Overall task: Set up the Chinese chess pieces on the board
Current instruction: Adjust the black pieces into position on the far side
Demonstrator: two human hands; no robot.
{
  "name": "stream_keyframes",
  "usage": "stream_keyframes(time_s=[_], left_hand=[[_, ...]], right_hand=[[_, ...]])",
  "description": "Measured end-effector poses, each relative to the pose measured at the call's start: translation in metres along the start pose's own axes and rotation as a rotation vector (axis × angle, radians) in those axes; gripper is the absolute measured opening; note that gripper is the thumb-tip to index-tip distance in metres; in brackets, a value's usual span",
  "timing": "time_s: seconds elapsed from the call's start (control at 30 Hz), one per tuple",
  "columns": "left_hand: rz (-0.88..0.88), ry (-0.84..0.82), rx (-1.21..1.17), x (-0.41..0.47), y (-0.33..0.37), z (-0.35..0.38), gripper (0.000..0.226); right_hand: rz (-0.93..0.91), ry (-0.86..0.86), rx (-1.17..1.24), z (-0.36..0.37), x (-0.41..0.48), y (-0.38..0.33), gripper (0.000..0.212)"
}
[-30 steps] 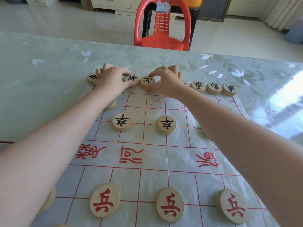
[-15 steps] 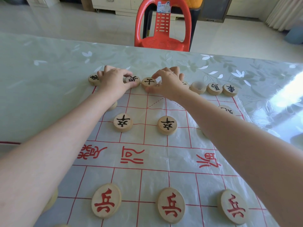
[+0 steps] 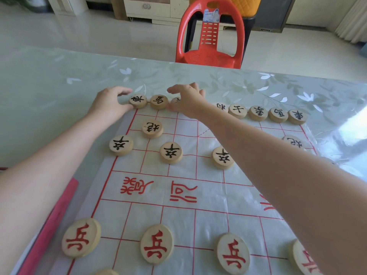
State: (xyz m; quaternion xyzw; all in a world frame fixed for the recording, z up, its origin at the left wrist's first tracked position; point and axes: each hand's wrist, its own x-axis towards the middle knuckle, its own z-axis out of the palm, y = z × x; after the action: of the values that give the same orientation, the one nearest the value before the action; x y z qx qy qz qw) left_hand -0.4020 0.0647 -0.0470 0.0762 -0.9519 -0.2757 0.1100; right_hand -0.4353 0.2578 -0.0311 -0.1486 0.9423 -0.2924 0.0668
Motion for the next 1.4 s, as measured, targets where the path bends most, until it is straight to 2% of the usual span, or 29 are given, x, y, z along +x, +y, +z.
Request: stream_keyframes(time_s=[0.2, 0.4, 0.57, 0.63, 0.7, 0.8, 0.9, 1.03, 1.17, 1.23, 1.4], left_hand=[[0.030, -0.027, -0.085, 0.004, -0.001, 0.002, 0.051], [0.122, -0.080, -0.061, 0.009, 0.005, 0.005, 0.049], [0.136, -0.037, 0.003, 0.014, 0.000, 0.011, 0.040], [0.116, 0.004, 0.047, 0.015, 0.001, 0.014, 0.041], [0.095, 0.003, 0.080, 0.015, 0.003, 0.015, 0.050], [0.104, -0.051, 0.110, 0.015, 0.008, 0.009, 0.059], [0.107, -0.158, 0.060, 0.017, 0.001, 0.000, 0.053], [0.111, -0.157, -0.016, 0.017, -0.009, 0.000, 0.044], [0.097, -0.067, -0.016, 0.016, -0.003, 0.009, 0.049], [0.092, -0.052, -0.017, 0.017, 0.000, 0.012, 0.056], [0.091, -0.059, -0.011, 0.019, 0.001, 0.010, 0.055]], right_hand=[[-0.055, -0.019, -0.115, 0.013, 0.011, -0.010, 0.047], [-0.162, 0.049, -0.289, 0.024, 0.023, -0.014, 0.042], [-0.115, 0.075, -0.380, 0.031, 0.026, -0.015, 0.061], [-0.108, 0.071, -0.344, 0.032, 0.024, -0.016, 0.073], [-0.127, 0.063, -0.259, 0.029, 0.021, -0.015, 0.076], [-0.206, 0.008, -0.197, 0.021, 0.020, -0.011, 0.063], [-0.248, -0.031, -0.208, 0.016, 0.020, -0.009, 0.055], [-0.183, 0.065, -0.250, 0.020, 0.024, -0.008, 0.052], [-0.120, 0.133, -0.348, 0.029, 0.026, -0.010, 0.070], [-0.092, 0.129, -0.289, 0.029, 0.022, -0.009, 0.078], [-0.084, 0.055, -0.193, 0.023, 0.019, -0.002, 0.057]])
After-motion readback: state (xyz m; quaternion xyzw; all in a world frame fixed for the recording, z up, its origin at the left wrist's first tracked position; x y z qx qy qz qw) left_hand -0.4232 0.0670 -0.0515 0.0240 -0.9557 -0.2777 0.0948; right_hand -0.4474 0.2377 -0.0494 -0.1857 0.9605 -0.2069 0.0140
